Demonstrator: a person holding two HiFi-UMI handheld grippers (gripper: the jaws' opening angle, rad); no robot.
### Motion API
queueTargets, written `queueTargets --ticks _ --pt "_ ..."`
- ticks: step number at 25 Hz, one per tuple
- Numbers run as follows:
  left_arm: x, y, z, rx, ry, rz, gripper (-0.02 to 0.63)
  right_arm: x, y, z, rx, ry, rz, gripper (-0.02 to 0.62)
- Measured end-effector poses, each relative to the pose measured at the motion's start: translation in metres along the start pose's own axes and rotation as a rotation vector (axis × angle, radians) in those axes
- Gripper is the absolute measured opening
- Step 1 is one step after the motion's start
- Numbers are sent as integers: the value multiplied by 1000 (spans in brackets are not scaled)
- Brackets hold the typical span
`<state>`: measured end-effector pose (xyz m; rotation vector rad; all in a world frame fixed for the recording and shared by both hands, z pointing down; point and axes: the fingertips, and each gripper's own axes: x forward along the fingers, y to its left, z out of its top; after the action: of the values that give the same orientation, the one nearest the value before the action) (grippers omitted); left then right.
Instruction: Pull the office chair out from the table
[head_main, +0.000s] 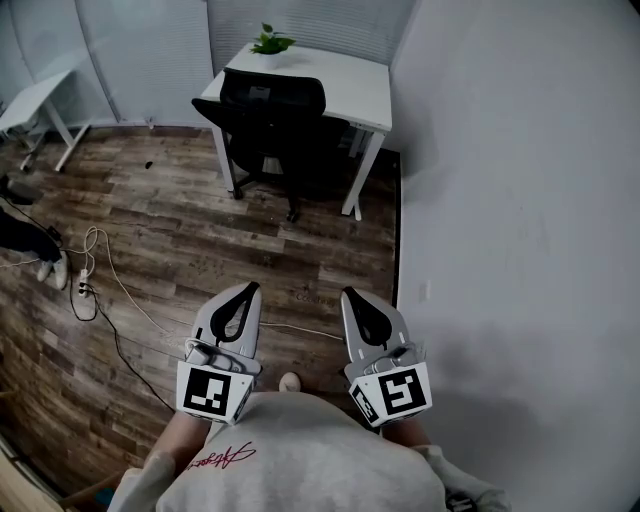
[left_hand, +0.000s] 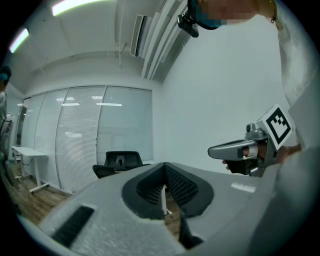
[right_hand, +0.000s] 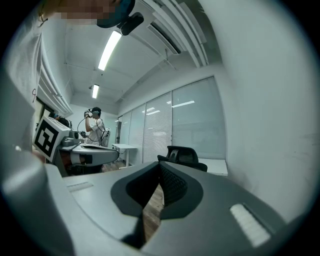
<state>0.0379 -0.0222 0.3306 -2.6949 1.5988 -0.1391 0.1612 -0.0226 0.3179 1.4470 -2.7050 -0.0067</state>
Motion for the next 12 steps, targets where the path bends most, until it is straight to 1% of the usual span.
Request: queueTargets --ticks 4,8,12 --pt "6 7 6 -12 -30 10 -5 8 -4 -1 9 3 13 -6" --pt "7 17 0 -9 -3 17 -5 16 -7 -4 34 6 20 -6" --pt "13 19 6 -10 -23 24 -5 16 -11 -5 20 11 19 -6"
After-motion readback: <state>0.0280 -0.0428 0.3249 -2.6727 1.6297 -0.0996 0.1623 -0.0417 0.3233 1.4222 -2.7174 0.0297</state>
